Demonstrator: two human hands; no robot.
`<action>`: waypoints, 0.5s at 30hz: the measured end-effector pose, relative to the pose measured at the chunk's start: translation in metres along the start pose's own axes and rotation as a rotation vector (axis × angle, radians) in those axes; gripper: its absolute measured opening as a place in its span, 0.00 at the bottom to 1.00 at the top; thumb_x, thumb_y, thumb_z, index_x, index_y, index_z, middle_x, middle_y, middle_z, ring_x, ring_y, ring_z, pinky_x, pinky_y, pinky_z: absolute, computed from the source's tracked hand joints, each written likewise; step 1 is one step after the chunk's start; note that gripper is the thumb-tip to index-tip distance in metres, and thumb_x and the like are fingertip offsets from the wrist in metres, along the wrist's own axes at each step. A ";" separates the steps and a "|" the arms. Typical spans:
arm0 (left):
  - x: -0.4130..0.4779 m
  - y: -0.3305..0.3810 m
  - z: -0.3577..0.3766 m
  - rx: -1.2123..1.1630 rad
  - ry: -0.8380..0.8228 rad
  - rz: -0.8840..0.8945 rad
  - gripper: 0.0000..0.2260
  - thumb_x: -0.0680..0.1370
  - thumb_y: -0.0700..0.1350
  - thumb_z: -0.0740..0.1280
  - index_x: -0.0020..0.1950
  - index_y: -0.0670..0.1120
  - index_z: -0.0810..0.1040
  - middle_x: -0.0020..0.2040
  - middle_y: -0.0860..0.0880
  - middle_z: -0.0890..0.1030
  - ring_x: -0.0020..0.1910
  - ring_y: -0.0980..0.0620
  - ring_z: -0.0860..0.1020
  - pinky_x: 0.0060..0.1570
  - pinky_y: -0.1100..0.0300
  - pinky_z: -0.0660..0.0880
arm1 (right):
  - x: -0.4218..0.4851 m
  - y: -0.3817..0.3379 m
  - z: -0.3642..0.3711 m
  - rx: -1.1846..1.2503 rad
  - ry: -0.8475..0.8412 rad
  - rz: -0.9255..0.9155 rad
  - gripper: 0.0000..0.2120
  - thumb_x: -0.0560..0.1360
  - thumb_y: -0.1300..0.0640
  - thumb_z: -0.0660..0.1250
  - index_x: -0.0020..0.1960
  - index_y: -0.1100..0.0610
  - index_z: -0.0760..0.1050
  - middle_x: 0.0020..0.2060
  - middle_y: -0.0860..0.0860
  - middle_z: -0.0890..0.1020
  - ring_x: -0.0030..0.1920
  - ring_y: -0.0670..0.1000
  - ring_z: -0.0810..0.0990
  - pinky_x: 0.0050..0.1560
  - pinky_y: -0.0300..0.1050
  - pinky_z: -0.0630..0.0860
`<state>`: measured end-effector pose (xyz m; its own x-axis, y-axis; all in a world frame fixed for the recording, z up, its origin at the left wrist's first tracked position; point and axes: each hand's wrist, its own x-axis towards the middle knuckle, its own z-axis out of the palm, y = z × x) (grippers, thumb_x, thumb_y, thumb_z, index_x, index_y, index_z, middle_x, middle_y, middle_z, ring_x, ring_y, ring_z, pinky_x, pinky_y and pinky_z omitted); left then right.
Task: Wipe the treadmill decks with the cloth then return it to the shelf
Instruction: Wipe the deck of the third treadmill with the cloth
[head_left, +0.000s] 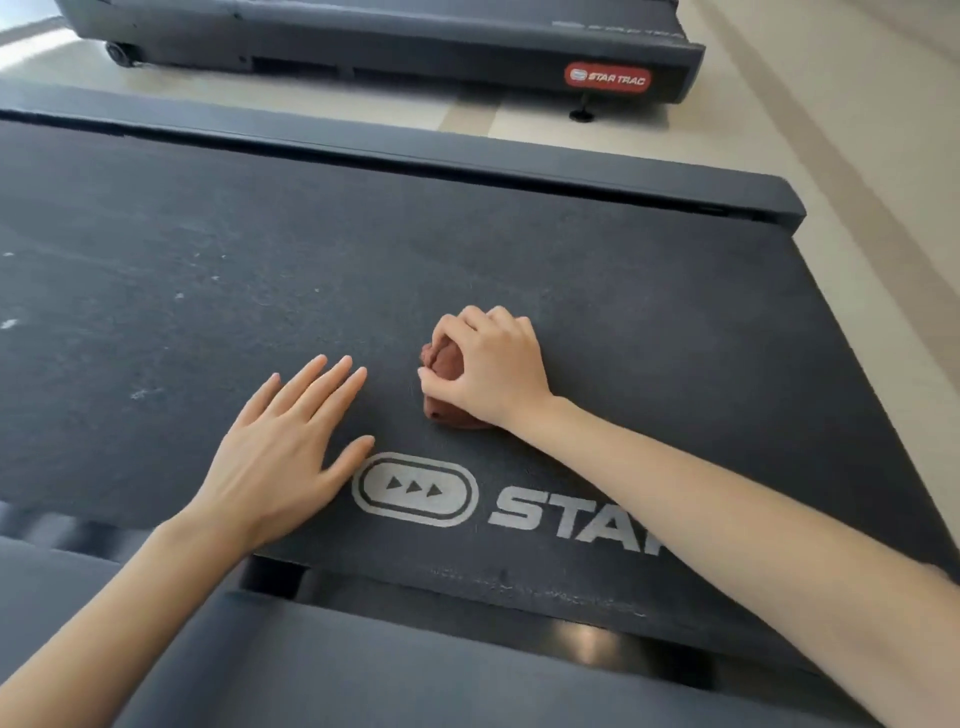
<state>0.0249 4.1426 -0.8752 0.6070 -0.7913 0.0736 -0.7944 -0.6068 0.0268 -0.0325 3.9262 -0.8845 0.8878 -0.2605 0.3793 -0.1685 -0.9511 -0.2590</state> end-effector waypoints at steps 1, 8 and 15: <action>0.004 -0.009 0.000 -0.007 0.002 0.007 0.33 0.74 0.64 0.43 0.76 0.50 0.57 0.75 0.53 0.57 0.75 0.53 0.51 0.73 0.49 0.51 | 0.012 -0.003 0.005 -0.021 -0.012 0.036 0.16 0.69 0.40 0.67 0.48 0.50 0.76 0.45 0.48 0.79 0.49 0.55 0.75 0.46 0.46 0.64; 0.023 -0.032 0.016 -0.125 -0.010 0.149 0.35 0.73 0.64 0.40 0.75 0.49 0.56 0.76 0.54 0.55 0.75 0.55 0.48 0.74 0.50 0.46 | -0.035 -0.008 -0.017 0.004 0.041 0.069 0.14 0.67 0.42 0.70 0.45 0.51 0.77 0.42 0.46 0.78 0.44 0.51 0.74 0.48 0.50 0.68; 0.020 -0.032 0.025 -0.173 -0.030 0.181 0.35 0.73 0.64 0.39 0.76 0.48 0.55 0.76 0.52 0.53 0.75 0.54 0.47 0.74 0.49 0.44 | -0.140 -0.034 -0.063 0.024 -0.020 0.043 0.12 0.65 0.46 0.71 0.42 0.53 0.77 0.43 0.45 0.79 0.46 0.50 0.75 0.47 0.50 0.69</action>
<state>0.0632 4.1449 -0.8995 0.4525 -0.8895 0.0632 -0.8810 -0.4349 0.1864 -0.1780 3.9845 -0.8723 0.8885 -0.2978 0.3491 -0.1969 -0.9346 -0.2961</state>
